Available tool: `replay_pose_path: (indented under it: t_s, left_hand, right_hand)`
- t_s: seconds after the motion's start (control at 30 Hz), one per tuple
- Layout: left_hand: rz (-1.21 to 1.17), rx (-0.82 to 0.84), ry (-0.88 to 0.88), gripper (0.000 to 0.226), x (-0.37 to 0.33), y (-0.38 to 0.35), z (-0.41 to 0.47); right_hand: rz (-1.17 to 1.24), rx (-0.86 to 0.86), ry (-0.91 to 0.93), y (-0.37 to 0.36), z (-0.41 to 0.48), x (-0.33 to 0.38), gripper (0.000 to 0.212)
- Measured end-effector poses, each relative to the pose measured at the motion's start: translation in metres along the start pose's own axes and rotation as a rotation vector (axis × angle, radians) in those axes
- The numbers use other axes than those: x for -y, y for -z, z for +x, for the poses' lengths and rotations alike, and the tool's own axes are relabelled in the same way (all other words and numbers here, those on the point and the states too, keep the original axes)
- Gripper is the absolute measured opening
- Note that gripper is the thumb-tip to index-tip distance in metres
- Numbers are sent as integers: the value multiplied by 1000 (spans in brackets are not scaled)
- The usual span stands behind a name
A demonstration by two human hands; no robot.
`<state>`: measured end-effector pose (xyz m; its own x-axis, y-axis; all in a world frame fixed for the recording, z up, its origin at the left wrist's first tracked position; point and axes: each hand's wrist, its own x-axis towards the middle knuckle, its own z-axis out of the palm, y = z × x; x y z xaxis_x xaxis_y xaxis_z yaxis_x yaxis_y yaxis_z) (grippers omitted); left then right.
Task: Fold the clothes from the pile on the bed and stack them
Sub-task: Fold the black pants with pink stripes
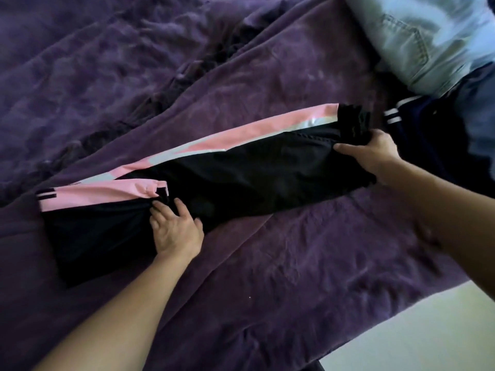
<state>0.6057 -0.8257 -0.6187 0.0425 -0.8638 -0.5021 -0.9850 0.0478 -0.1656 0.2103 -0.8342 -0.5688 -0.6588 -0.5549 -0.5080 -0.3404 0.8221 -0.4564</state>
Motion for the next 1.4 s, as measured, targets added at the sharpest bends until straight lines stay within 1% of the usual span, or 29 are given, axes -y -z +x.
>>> replay_pose_path:
  t_s: [0.03, 0.07, 0.1, 0.17, 0.2, 0.27, 0.37, 0.47, 0.53, 0.6, 0.63, 0.7, 0.77, 0.8, 0.87, 0.9, 0.93, 0.97, 1.0, 1.03, 1.07, 1.13, 1.2, 1.23, 1.27, 1.33, 1.4]
  left_hand:
    - [-6, 5, -4, 72, 1, 1, -1]
    - [-14, 16, -11, 72, 2, 3, -2]
    - [-21, 27, -20, 71, 3, 6, -3]
    - [-24, 33, -42, 69, 6, 12, -6]
    - [-30, 31, -56, 68, 9, 16, -9]
    - [-66, 17, -93, 64, 16, 24, -16]
    - [-183, -8, -156, 53, 28, 36, -32]
    - [-450, 13, -151, 39, 43, 45, -45]
    - [-644, -22, -102, 31, 56, 47, -49]
    - [-738, -108, -65, 25, 70, 43, -50]
    - [-749, -134, -60, 23, 78, 40, -51]
    - [-728, -137, -64, 23, 91, 33, -52]
    - [-674, -130, -75, 26, 101, 27, -53]
    - [-639, -138, -87, 28, 103, 25, -54]
    - [-568, -169, -148, 34, 101, 24, -56]
    - [-531, -176, -194, 38, 96, 24, -56]
    - [-486, -174, -242, 43, 91, 24, -54]
    - [-435, -157, -287, 48, 84, 23, -52]
    - [-385, -127, -323, 52, 78, 20, -49]
    - [-338, -90, -346, 55, 73, 17, -45]
    - [-288, -52, -359, 57, 69, 13, -40]
    - [-182, -1, -376, 60, 66, 3, -32]
    - [-107, 17, -386, 62, 66, -3, -23]
    - [-80, 23, -393, 62, 66, -5, -20]
    - [-62, 34, -401, 63, 67, -4, -18]
    - [-74, 75, -422, 62, 69, 1, -17]
    - [-189, 86, -454, 56, 75, 11, -19]
  right_hand:
    - [87, 30, -13, 5, -2, 2, 68]
    - [106, 36, 10, 10, -6, 6, 63]
    - [51, 5, 64, 15, -14, 12, 62]
    - [-95, -104, 218, 24, -35, 31, 67]
    - [-134, -130, 300, 26, -51, 44, 70]
    - [-190, -102, 446, 22, -89, 72, 74]
    - [-371, -21, 620, -11, -141, 110, 77]
    - [-504, 64, 715, -72, -171, 146, 74]
    - [-562, 146, 710, -123, -180, 161, 73]
    - [-621, 232, 684, -174, -187, 165, 74]
    - [-642, 281, 664, -197, -192, 162, 76]
    - [-675, 386, 628, -232, -202, 149, 86]
    - [-682, 452, 623, -248, -203, 137, 88]
    - [-649, 474, 635, -247, -200, 134, 83]
    - [-503, 476, 705, -228, -186, 131, 62]
    - [-419, 407, 759, -213, -175, 129, 51]
    - [-354, 280, 801, -196, -163, 127, 42]
    - [-320, 129, 809, -180, -149, 122, 37]
    - [-313, 0, 767, -164, -133, 116, 37]
    - [-316, -74, 683, -151, -119, 109, 41]
    - [-324, -82, 573, -141, -104, 102, 49]
    - [-268, 32, 360, -132, -81, 89, 63]
    - [-69, 191, 231, -133, -69, 79, 65]
    - [17, 243, 190, -134, -67, 76, 61]
    - [65, 275, 176, -134, -67, 74, 53]
    - [100, 285, 213, -132, -73, 75, 39]
    - [132, 251, 276, -123, -88, 86, 31]
